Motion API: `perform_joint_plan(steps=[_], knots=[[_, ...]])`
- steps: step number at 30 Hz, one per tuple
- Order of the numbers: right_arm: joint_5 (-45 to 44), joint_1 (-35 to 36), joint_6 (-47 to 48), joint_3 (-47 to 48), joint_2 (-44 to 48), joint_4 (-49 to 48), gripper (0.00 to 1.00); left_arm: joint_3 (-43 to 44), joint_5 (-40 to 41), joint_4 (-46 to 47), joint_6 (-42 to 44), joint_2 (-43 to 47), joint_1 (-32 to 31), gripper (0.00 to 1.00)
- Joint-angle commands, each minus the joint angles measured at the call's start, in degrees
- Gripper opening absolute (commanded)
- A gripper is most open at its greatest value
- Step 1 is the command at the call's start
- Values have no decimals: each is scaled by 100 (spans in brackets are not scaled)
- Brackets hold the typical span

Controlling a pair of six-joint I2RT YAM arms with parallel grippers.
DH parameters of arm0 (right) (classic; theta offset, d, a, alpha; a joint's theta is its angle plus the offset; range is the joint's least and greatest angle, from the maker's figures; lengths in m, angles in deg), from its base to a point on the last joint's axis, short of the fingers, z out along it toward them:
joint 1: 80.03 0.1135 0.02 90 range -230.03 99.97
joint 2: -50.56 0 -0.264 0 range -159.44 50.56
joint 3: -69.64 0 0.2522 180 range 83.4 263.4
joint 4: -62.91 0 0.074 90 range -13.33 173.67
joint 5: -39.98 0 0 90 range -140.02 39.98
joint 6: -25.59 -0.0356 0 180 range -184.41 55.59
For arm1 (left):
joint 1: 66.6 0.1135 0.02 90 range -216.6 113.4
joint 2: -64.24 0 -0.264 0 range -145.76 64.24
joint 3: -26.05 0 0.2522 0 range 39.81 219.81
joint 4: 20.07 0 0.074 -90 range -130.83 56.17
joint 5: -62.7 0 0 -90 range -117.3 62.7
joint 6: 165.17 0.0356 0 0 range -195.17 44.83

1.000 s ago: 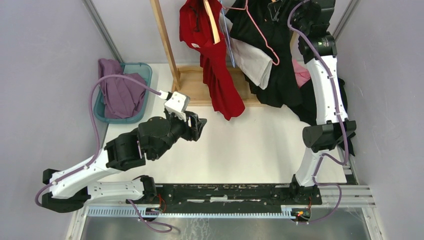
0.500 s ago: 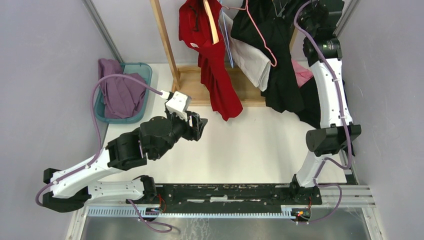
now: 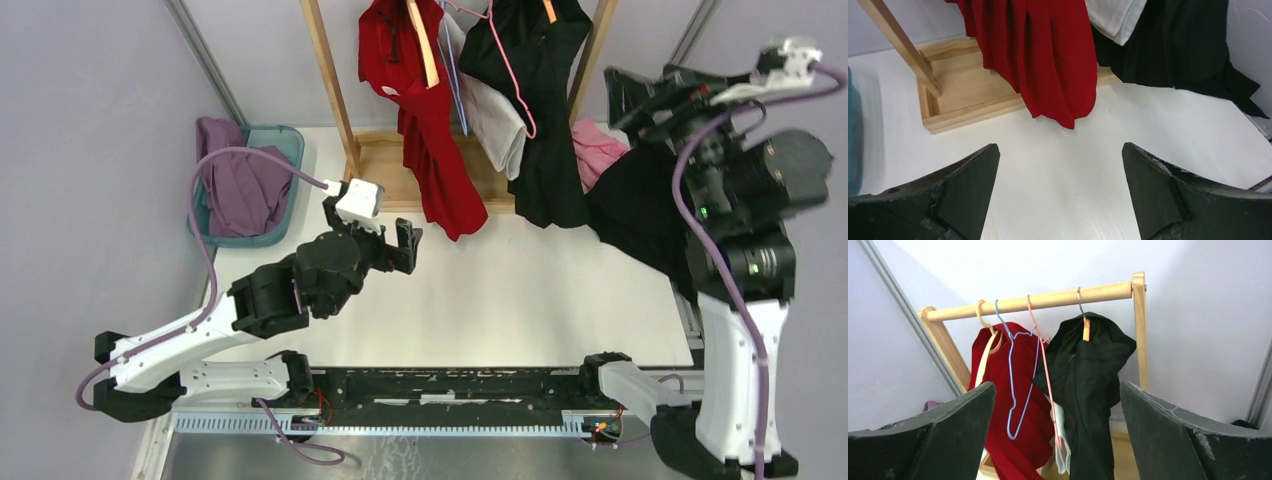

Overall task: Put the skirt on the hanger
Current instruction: Place the hanger on the clothesline, then reset both arms

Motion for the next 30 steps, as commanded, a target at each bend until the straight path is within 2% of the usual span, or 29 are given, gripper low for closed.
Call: perform_joint_plan(steps=[1,4,9,12,15,19,23,30], knots=[[-73,-16,180,-741,376,811,100,-152,253,778,192,-222,126,99],[-321,-9,302,-1367,833,1042,100,-218,-90,1158,410,-513,300,99],[-546,-8,331,-2342,1526,1137,100,62,-1268,1542,624,-1303,1032,99],[-704,-13,434,-2654,1720,1226,100,53,-2035,1773,562,-1474,1983,99],[-858,-12,586,-2907,1787,1204,100,-253,-2589,2068,392,-1301,3218,99],[-942,-15,555,-3354,1798,969,100,-769,-2245,2330,351,-902,3943,99],[-1003,-17,413,-3860,1710,799,100,-1557,-1552,2698,263,-493,4434,99],[-801,-12,252,-4408,1759,465,100,-2812,-697,3274,87,-139,4571,99]])
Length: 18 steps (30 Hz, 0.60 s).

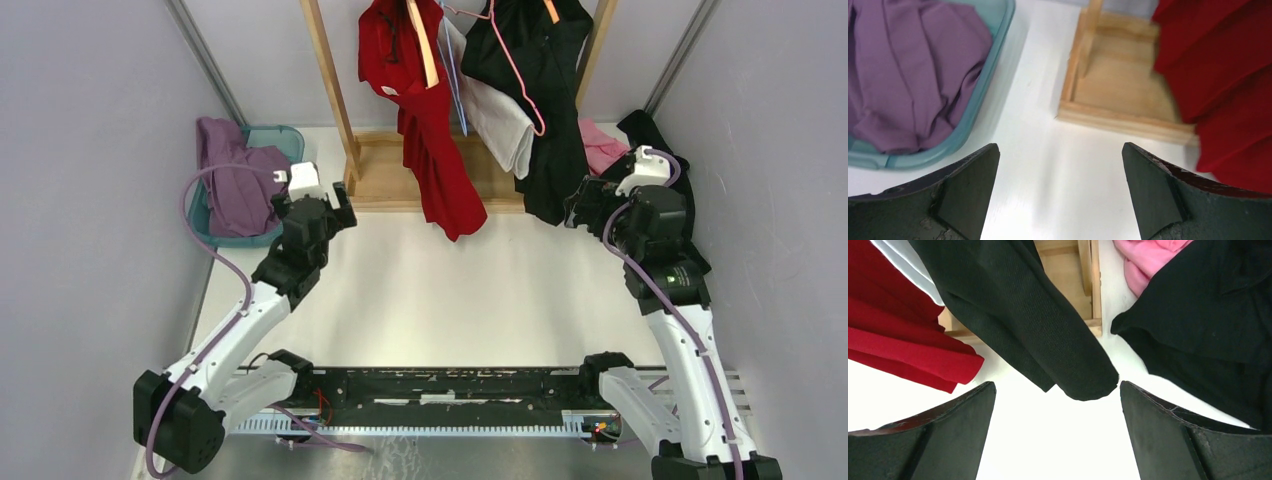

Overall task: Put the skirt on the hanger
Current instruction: Reset both arms

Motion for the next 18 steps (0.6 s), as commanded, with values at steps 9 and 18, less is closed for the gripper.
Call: perform_joint_plan(steps=[9,18], knots=[[-222,-14,-278,-390,117,-693,100,-1183,1492,1371,109,200,99,99],[-306,-11,-233,-492,211,-738,100,-1148,1527,1333,64,-64,117,99]])
